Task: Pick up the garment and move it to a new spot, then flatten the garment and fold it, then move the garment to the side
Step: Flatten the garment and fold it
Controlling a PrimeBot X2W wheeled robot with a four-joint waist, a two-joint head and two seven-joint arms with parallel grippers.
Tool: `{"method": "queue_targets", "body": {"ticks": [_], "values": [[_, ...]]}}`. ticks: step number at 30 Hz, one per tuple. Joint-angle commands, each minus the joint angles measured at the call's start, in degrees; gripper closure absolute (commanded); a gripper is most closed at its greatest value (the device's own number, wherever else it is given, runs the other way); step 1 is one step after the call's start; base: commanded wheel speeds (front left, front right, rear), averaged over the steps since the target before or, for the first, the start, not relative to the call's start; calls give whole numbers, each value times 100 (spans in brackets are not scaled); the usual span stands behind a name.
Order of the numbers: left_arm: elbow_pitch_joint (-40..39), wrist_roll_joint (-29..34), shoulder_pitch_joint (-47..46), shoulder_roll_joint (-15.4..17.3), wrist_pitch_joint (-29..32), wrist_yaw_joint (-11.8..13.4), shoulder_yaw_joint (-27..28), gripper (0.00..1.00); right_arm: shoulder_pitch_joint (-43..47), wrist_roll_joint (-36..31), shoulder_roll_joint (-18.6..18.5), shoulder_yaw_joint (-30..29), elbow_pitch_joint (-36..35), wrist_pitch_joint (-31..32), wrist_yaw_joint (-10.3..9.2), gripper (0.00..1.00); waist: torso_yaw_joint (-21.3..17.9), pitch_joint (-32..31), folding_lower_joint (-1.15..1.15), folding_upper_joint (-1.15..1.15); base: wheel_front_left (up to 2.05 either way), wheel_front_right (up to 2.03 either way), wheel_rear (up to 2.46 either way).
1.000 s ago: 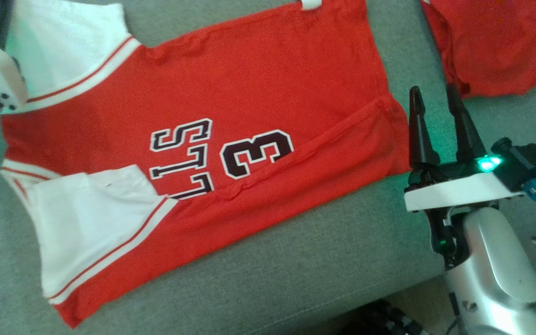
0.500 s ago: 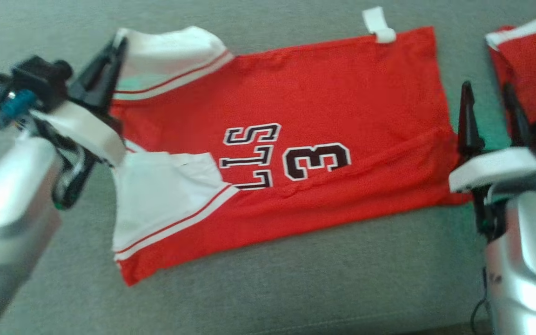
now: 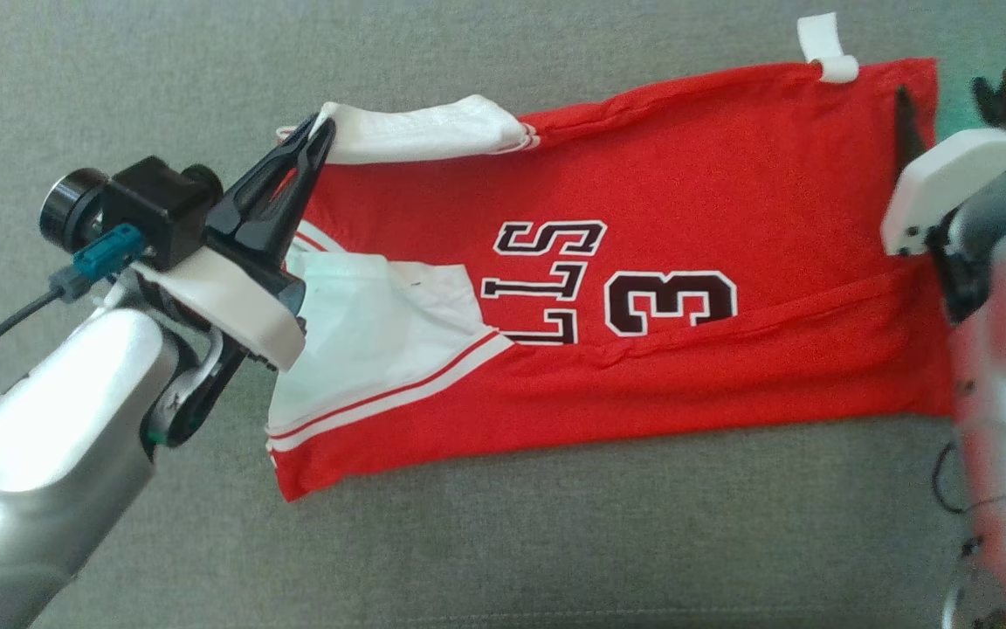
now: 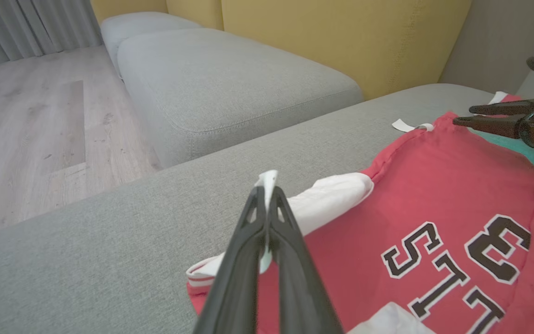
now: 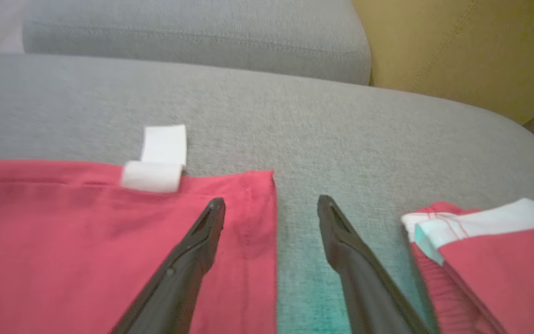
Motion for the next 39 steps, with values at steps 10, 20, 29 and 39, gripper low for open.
{"method": "queue_targets", "body": {"ticks": [10, 20, 29, 39], "values": [[-411, -15, -417, 256, 148, 72, 281, 100, -932, -1000, -289, -226, 975, -77, -5, 0, 250, 417, -1, 0, 0, 0, 0], [-175, -57, -527, 304, 165, 89, 343, 100, -1419, -1066, -473, 24, 1872, -596, -5, 100, 99, 302, -1, 0, 0, 0, 0], [312, -160, -815, 432, 150, 98, 581, 100, -1879, -641, -440, 141, 2206, -1343, -5, 100, -189, 151, -1, 0, 0, 0, 0], [1307, 43, -1740, 282, 48, -99, 682, 100, -2432, -9, -318, 511, 2487, -2031, -5, 100, -360, 268, -1, 0, 0, 0, 0]]}}
